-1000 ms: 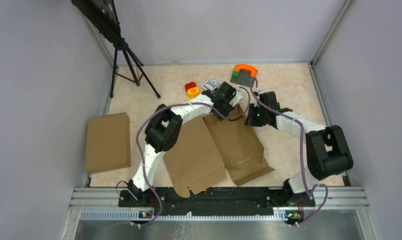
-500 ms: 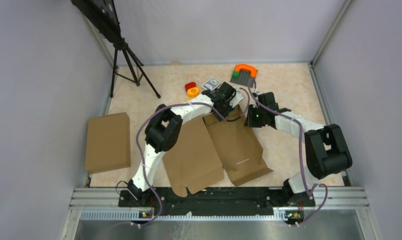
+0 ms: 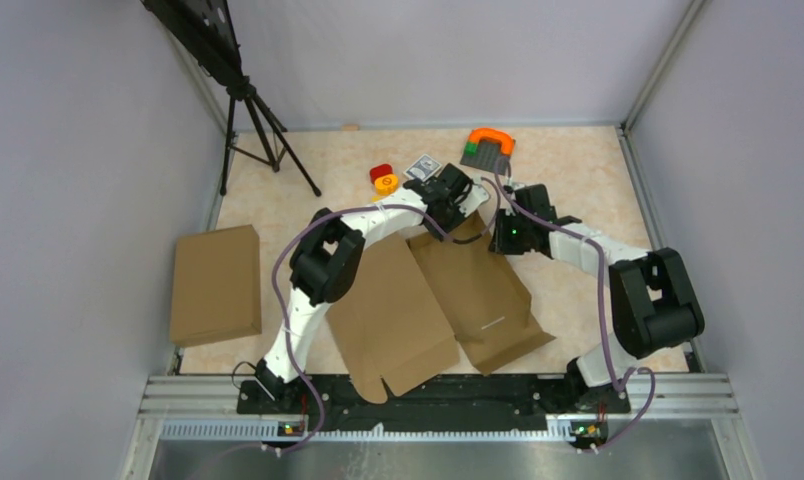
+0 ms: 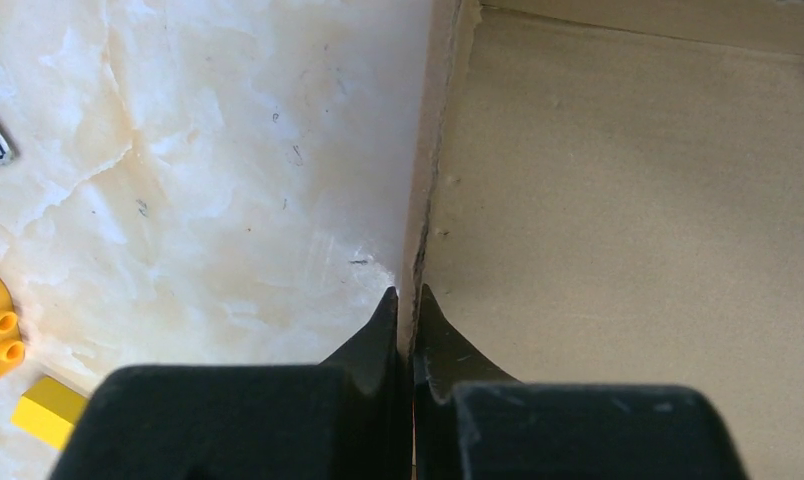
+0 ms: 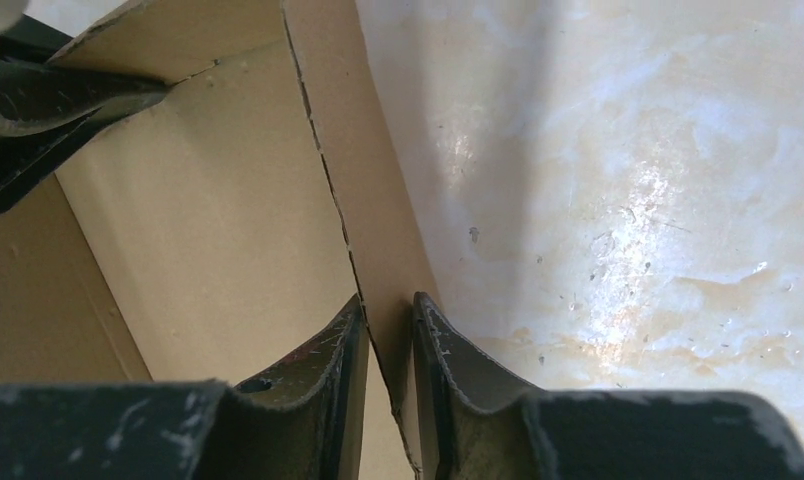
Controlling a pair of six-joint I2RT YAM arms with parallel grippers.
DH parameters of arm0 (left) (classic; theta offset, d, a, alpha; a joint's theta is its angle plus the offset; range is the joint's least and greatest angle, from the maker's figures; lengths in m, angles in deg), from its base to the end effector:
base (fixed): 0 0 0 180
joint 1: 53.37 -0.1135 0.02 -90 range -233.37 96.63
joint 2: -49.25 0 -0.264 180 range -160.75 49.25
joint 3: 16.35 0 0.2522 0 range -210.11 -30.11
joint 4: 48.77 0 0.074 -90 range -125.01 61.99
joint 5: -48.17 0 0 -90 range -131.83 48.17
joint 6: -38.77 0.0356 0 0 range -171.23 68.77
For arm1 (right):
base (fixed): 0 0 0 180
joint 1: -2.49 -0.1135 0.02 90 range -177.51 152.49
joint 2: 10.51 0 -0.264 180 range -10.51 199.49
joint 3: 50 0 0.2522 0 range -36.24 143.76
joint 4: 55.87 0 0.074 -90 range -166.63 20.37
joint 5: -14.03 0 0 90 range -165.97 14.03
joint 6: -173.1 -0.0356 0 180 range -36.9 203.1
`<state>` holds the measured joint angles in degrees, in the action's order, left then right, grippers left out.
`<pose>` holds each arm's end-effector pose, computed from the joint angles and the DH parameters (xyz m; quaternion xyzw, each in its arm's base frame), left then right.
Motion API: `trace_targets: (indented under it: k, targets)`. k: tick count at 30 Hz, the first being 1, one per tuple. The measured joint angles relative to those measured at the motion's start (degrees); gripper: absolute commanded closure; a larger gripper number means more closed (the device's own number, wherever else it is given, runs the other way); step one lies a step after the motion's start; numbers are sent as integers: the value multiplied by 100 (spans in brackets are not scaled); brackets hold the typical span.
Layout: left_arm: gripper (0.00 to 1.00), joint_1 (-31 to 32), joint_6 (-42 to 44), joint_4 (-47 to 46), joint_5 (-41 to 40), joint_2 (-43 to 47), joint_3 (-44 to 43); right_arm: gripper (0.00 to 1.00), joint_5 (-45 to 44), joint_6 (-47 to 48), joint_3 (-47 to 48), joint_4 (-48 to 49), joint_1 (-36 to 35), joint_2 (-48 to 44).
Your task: Fold the paper box
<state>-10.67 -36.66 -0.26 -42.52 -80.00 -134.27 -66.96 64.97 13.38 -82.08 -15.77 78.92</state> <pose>0.3599 -0.3316 0.1736 0.4613 0.8482 -0.0576 0.2538 0.2934 0.1027 0.1804 -0.0265 0.9433 0.1713 0.2831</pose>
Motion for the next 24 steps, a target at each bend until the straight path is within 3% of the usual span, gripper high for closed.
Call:
trace_targets:
  k: [5,13,17,20,24]
  targets:
    - [100,11,11,24,-101,0,-2,69,-20,57,4,46,-107,0]
    - [100,-13,17,11,-116,0,-2,43,-225,138,254,-13,-317,168]
    - [100,-33,50,-13,44,0,4,40,-297,-48,297,140,-319,275]
    - [100,-35,55,-20,153,0,4,29,-168,-308,197,514,-190,269]
    - [100,-24,168,-44,330,0,9,35,9,-570,-245,1130,-66,133]
